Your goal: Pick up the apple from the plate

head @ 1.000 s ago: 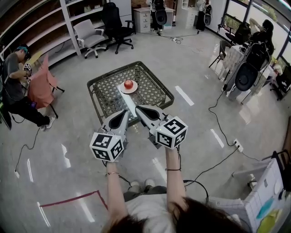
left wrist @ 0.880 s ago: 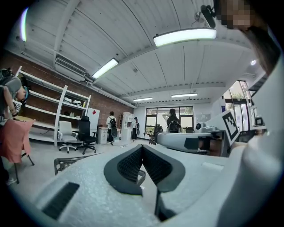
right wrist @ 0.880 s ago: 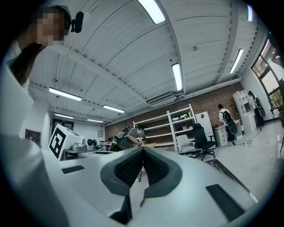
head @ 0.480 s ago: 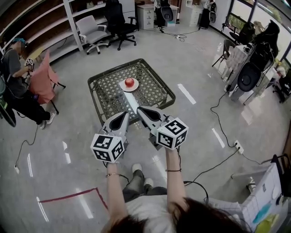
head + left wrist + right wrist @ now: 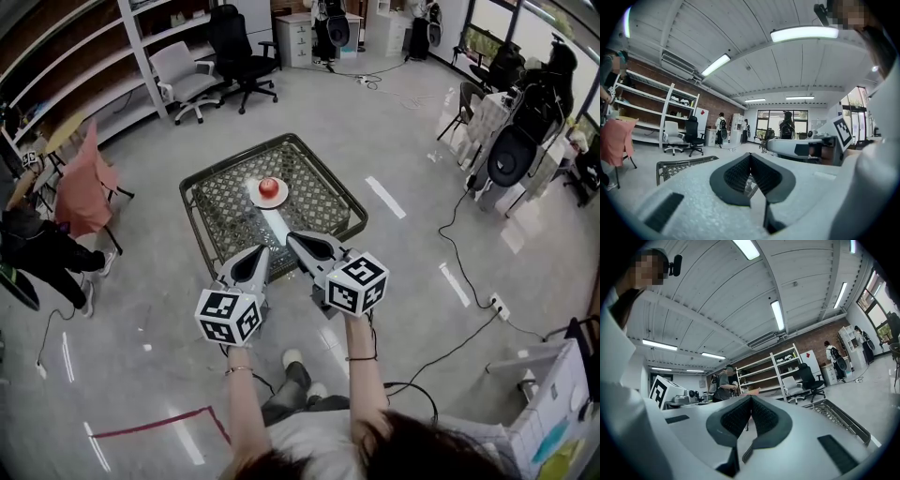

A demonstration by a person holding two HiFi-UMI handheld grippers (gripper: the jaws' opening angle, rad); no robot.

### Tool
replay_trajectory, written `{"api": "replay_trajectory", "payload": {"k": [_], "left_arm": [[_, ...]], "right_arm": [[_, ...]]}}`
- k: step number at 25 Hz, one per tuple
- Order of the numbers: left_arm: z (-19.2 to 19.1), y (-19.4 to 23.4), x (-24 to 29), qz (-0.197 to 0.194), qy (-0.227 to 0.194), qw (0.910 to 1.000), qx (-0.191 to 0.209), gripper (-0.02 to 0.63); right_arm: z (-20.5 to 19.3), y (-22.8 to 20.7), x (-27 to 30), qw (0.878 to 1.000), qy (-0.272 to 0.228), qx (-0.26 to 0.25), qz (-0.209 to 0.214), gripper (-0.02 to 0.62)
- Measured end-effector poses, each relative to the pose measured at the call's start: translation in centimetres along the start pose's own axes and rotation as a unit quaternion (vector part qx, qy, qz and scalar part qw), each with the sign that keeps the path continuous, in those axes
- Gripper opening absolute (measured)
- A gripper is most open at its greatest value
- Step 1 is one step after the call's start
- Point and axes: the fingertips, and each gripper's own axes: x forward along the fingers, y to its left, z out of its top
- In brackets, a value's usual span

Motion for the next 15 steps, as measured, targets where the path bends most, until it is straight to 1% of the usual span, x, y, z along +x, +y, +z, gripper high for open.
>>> {"api": "replay_trajectory", "payload": {"k": [3,5,8,11,15], "left_arm": [[0.0,1.2,1.2,-0.007,-0.004,1.0000,-0.006,0.011],[0.4,2.2,2.1,-0.014,-0.005,0.9999,-0.003,0.011],[0.6,3.5,3.5,-0.021,0.000,0.9998,0.005,0.011],[0.4,4.5,4.8,-0.026,0.007,0.9996,0.004,0.011],[0.1,5.6,6.2,-0.036,0.013,0.9993,0.005,0.011]], "right_arm": [[-0.3,-1.3,1.1,1.000,0.002,0.006,-0.005,0.009],[-0.3,-2.0,2.1,1.000,0.001,0.009,-0.009,0.009],[-0.6,-3.1,3.7,1.000,0.012,0.010,-0.015,0.009],[-1.2,-4.3,4.6,0.999,0.030,0.006,-0.022,0.009],[-1.3,-5.5,5.8,0.999,0.028,0.019,-0.027,0.009]]}}
